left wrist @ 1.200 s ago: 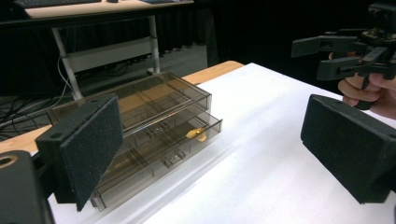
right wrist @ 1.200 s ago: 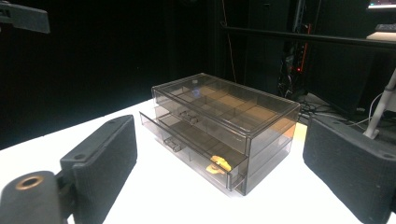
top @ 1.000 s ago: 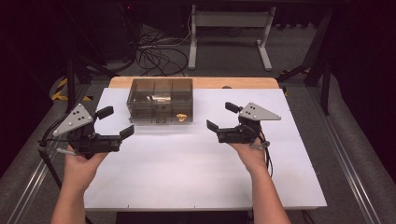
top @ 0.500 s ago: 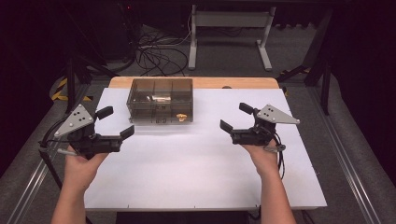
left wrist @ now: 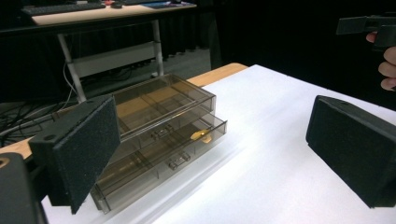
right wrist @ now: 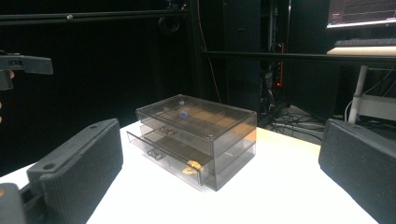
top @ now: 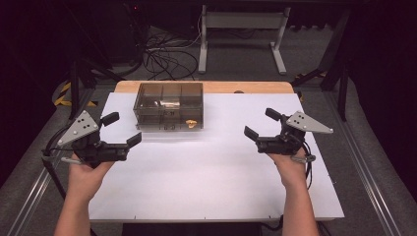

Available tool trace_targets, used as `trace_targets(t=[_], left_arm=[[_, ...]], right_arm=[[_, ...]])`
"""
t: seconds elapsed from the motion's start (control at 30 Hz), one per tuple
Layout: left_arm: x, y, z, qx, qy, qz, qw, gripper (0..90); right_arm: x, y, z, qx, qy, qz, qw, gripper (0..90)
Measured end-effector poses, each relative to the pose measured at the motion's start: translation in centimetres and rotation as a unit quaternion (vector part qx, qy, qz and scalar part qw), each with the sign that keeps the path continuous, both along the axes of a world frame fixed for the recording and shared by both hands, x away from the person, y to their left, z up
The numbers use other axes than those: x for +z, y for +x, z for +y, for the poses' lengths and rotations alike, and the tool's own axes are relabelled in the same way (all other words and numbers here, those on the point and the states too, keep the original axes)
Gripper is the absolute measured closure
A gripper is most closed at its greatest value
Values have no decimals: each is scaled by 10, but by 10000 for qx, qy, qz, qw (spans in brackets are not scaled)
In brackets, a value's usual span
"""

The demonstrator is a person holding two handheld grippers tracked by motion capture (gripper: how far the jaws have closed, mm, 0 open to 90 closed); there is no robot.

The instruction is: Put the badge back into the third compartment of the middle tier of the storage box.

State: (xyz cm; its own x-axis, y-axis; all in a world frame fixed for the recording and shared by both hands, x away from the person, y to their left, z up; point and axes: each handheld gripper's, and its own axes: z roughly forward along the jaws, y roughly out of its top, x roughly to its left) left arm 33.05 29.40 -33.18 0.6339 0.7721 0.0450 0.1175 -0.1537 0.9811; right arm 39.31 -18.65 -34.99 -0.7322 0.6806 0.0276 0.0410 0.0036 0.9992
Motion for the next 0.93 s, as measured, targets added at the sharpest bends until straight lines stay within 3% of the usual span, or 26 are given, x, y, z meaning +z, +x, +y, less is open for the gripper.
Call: trace_targets(t=[0.3,0.63,0.93], left_arm=[[-1,-1,4,12,-40,-116,9999,31],[-2,0,9,-12,-88,-93,9999,31],[-2,-1,8,-25,-140,-168,9998,29]], right_arm=[[-1,-1,-11,-50,0,-6,10000,2],[2,-5,-22,-127,-13,-67,9999,4],[0,-4,-17,-101,-173,-80,9998,3]])
